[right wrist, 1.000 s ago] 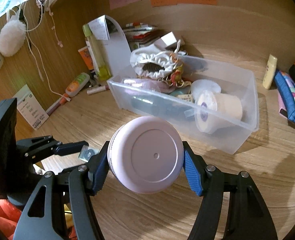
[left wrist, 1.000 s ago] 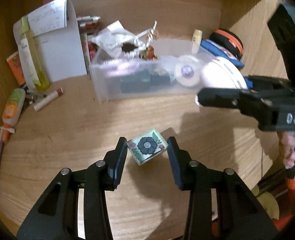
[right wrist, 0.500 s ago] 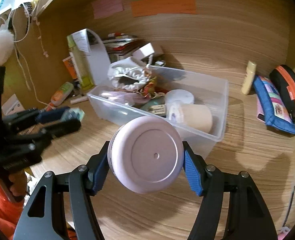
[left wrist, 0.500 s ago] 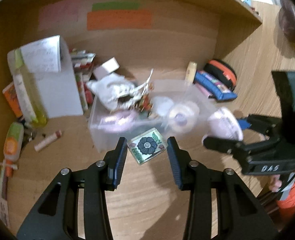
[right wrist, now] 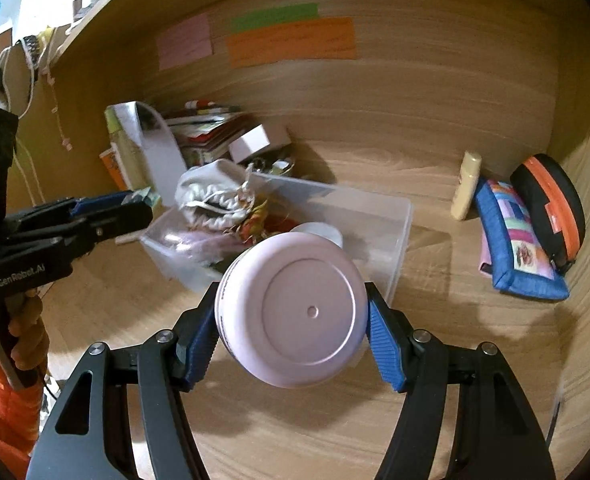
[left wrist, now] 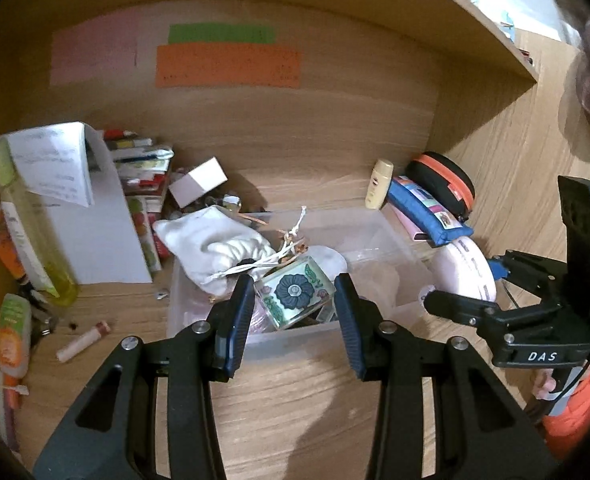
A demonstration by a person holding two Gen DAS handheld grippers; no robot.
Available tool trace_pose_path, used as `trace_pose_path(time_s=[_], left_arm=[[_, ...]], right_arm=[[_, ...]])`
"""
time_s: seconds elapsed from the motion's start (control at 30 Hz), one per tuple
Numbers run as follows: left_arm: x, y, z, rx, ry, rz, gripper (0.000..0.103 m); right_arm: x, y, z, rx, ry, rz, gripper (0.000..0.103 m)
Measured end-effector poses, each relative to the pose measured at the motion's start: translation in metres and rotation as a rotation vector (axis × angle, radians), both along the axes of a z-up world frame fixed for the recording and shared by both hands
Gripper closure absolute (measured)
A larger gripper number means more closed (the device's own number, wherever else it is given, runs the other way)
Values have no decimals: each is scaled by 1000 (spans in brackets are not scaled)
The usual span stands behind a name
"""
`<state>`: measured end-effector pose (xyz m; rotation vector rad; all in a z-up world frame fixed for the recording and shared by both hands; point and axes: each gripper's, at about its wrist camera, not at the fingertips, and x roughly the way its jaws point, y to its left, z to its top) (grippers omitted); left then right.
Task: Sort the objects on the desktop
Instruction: 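Carry the pink jar and green box over the bin with both tools, then open the right tool to drop the pink jar while the left tool releases the green box into the bin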
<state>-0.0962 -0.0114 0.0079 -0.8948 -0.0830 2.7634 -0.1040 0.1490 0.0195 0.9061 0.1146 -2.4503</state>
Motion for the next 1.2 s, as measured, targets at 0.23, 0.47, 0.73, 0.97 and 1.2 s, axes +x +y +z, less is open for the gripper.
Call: trace_pose_path(time_s=[0.23,0.47,0.73,0.97,1.2], left_arm=[[-22,13,-15,-21,-40,-27,62],[-42,21,-31,-46,-80,-36,62],[-56,21,-54,-53,-128,-53,62],[-57,22,-59,-68,-133,-54,62],[-57,21,-57,-67,-123,-57,47]], right_arm=[[-29,0,-7,13,-21,-13,40],[-52,-7,-15,39,-30,-16,40],[-75,-7,-30,35,-79,-12,40],[-82,-10,-32,64,-59,-8,40],[-84,-14,-33,88,-51,-18,39]])
